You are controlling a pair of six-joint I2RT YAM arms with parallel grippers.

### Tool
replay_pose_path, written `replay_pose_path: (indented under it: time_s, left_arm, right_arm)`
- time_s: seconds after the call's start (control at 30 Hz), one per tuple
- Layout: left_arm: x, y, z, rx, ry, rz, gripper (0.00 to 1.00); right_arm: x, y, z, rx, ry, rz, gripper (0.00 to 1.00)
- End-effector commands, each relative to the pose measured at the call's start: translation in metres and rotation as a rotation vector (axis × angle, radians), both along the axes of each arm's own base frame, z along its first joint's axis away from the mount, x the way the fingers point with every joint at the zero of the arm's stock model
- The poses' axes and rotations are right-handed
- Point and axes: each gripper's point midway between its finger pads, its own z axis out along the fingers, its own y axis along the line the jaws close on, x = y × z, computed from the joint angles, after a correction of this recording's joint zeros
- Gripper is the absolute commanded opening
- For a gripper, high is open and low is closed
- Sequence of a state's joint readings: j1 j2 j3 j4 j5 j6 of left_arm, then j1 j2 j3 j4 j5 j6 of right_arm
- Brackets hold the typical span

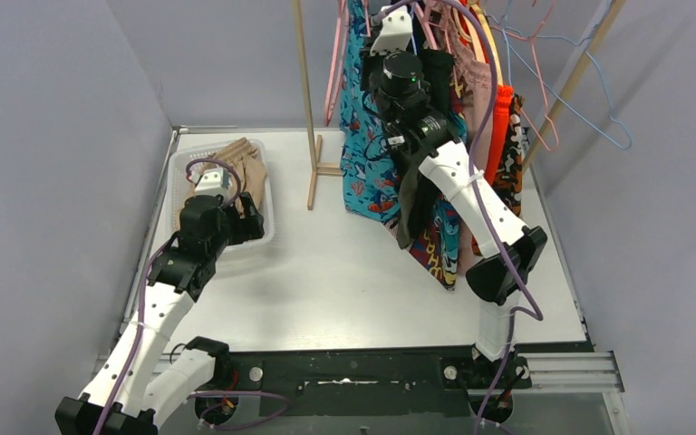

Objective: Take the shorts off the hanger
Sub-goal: Pick up the hanger from the clothes rod.

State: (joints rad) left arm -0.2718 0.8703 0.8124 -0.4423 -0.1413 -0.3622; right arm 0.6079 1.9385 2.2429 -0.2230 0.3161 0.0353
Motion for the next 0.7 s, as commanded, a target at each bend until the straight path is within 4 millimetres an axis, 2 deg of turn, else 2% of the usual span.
replay_pose_path:
  time_s: [0.0,0.13,0.3,0.33,0.43,0.67]
  left_arm:
    - [0.004,-0.003,0.031,-0.035,-0.080,-0.009,0.76]
    - [0.003,-0.004,0.031,-0.040,-0.080,-0.013,0.76]
    - [0.003,-0.005,0.035,-0.054,-0.084,-0.010,0.76]
    - [0.003,-0.005,0.036,-0.056,-0.085,-0.009,0.76]
    - [0.002,-0.005,0.039,-0.060,-0.090,-0.008,0.76]
    - [-0.002,-0.007,0.042,-0.080,-0.091,-0.014,0.76]
  right_arm:
    - [-0.045,-0.039,0.105,0.170,-0.251,-0.059,0.00]
    - [-0.061,-0.052,0.103,0.237,-0.238,-0.067,0.00]
    - [-0.086,-0.046,0.100,0.292,-0.169,0.057,0.00]
    - [-0.091,-0.042,0.089,0.291,-0.142,0.090,0.00]
    - [-0.112,-0.042,0.075,0.324,-0.094,0.153,0.00]
    - [-0.161,-0.062,0.015,0.367,0.068,0.192,0.00]
